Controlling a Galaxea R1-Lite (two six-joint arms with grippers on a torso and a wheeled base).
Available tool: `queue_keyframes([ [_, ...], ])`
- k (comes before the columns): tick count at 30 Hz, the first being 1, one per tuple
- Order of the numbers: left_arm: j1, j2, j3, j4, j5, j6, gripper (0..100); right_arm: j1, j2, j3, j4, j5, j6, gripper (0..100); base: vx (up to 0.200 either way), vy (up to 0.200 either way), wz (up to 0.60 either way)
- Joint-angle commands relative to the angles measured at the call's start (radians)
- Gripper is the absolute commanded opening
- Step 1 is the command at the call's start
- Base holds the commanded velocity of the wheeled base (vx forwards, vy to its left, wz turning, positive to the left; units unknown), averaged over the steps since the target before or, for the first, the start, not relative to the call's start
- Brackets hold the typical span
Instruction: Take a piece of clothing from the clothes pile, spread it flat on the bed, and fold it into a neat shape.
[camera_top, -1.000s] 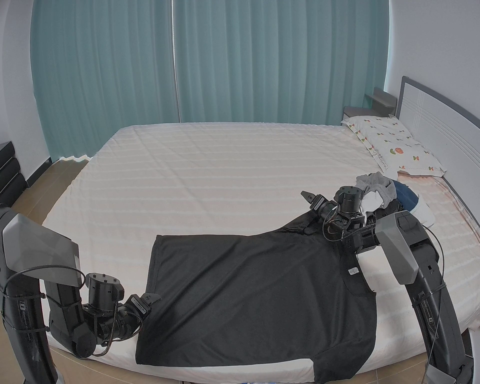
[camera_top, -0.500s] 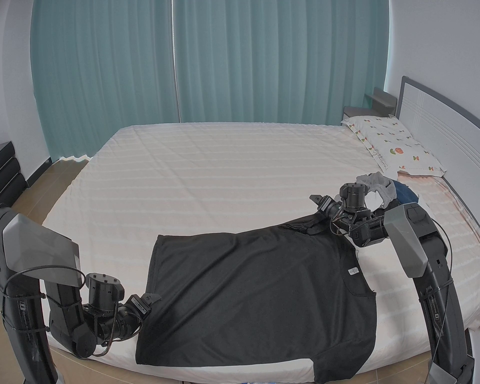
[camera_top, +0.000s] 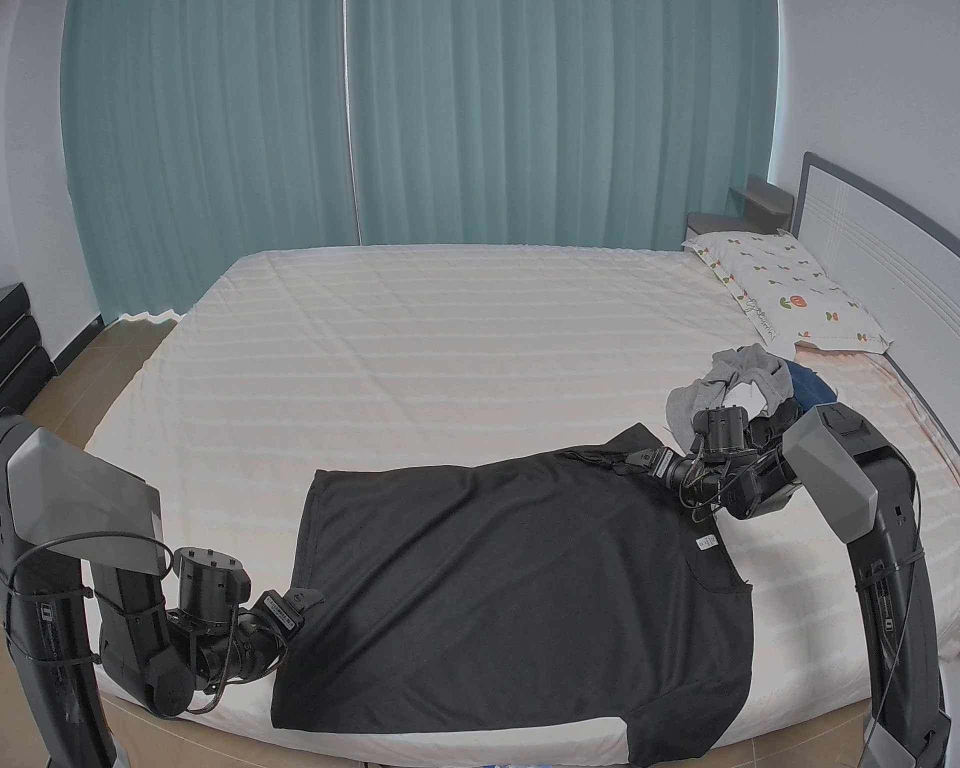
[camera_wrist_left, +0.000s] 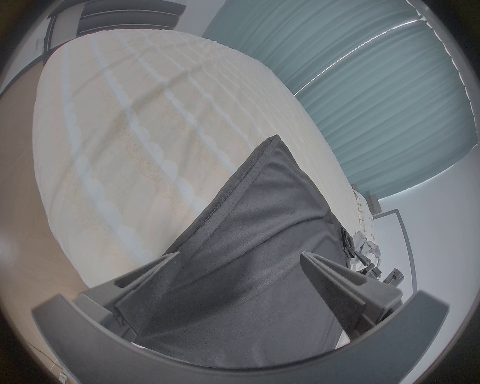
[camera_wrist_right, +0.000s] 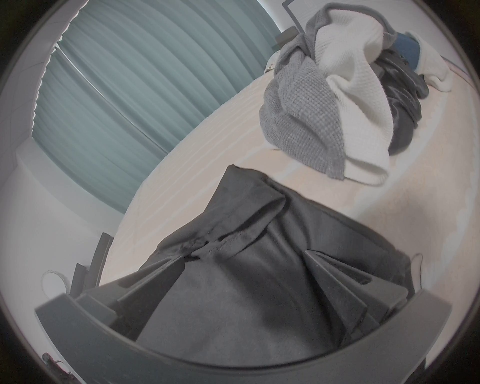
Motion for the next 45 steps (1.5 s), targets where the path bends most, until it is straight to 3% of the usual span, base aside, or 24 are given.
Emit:
queue_keyframes([
  [1, -0.001, 0.004, 0.0, 0.0, 0.0, 0.0, 100, 0.011, -0.042, 0.031, -0.006, 0.009, 0.009, 100, 0.0, 0.0, 0.0],
  [15, -0.001, 0.006, 0.0, 0.0, 0.0, 0.005, 100, 0.062, 0.015, 0.002, -0.027, 0.016, 0.02, 100, 0.0, 0.0, 0.0],
  [31, -0.001, 0.006, 0.001, 0.0, 0.0, 0.006, 100, 0.03, -0.106, 0.022, -0.087, -0.087, 0.026, 100, 0.0, 0.0, 0.0],
  [40, -0.001, 0.004, 0.001, 0.0, 0.0, 0.005, 100, -0.026, -0.163, 0.158, -0.089, -0.056, 0.057, 100, 0.0, 0.0, 0.0],
  [42, -0.001, 0.003, 0.001, 0.0, -0.001, 0.005, 100, -0.039, -0.26, 0.318, -0.095, -0.011, 0.093, 100, 0.0, 0.0, 0.0],
  [45, -0.001, 0.003, 0.004, 0.0, 0.0, 0.005, 100, -0.039, -0.339, 0.454, -0.112, 0.036, 0.075, 100, 0.0, 0.0, 0.0],
])
